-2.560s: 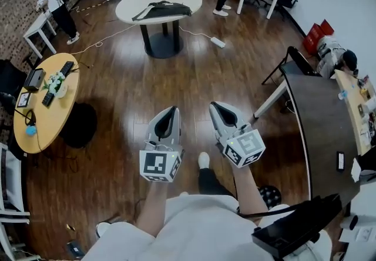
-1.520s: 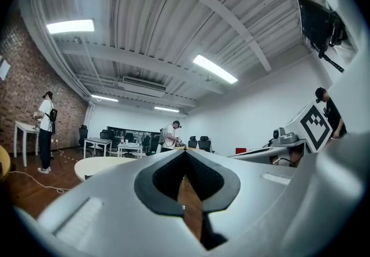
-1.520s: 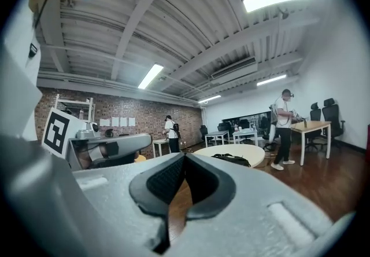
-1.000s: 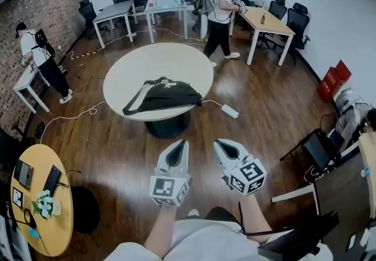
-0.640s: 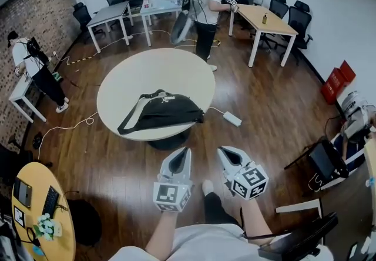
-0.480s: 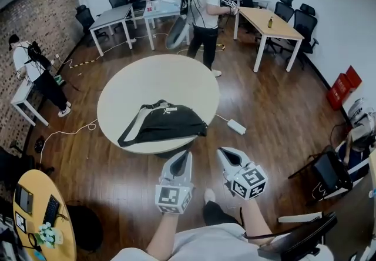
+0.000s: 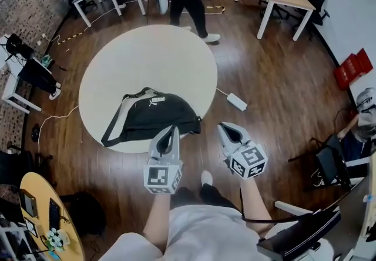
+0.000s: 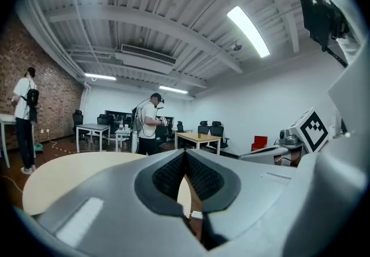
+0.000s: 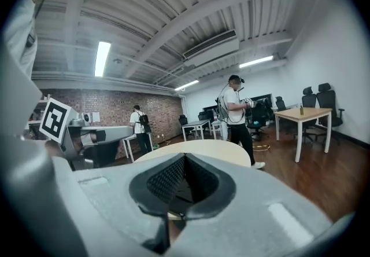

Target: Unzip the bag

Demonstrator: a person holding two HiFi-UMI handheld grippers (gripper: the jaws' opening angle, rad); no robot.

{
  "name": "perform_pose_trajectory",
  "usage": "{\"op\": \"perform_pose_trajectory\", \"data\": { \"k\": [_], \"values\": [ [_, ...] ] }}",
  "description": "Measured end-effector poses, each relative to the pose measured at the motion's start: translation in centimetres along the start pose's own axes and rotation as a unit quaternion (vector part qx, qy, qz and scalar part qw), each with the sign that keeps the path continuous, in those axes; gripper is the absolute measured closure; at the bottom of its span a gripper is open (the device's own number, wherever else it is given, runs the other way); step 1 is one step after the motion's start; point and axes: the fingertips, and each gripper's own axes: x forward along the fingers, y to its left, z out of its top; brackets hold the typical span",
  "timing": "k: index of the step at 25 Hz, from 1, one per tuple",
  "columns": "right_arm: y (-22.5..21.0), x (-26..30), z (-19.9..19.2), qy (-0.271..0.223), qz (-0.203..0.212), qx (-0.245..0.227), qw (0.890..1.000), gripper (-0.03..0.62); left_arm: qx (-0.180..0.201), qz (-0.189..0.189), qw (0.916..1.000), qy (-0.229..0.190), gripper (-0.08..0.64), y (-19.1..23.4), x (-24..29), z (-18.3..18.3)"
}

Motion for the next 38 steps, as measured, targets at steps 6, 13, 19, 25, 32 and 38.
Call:
{"op": "perform_pose_trajectory", "data": {
  "k": [6, 13, 19, 25, 32, 38],
  "values": [
    [-2.3, 4.1, -8.2, 0.075, 0.000, 0.016, 0.997, 0.601, -0.034, -0.008, 0.9953, 0.090, 0.543, 1.8, 3.3, -8.1],
    [-1.2, 8.2, -18.6, 0.162, 0.035, -0.046, 0.985, 0.601, -0.057, -0.026, 0.9840, 0.167, 0.543, 3.0, 4.5, -16.5],
    [-1.0, 10.4, -25.6, 0.247, 0.053, -0.121, 0.960, 0.482, -0.077, -0.033, 0.9721, 0.219, 0.542, 2.5, 4.1, -21.7],
    [-1.4, 12.6, -28.7, 0.270, 0.054, -0.173, 0.946, 0.482, -0.083, -0.031, 0.9671, 0.238, 0.542, 2.3, 3.7, -24.5],
    [-0.9, 12.6, -27.2, 0.265, 0.073, -0.119, 0.954, 0.548, -0.083, -0.042, 0.9635, 0.251, 0.541, 1.7, 3.9, -25.7],
    [0.4, 11.9, -22.6, 0.256, 0.097, -0.042, 0.961, 0.551, -0.087, -0.063, 0.9612, 0.254, 0.471, 1.1, 4.8, -25.0]
  ]
}}
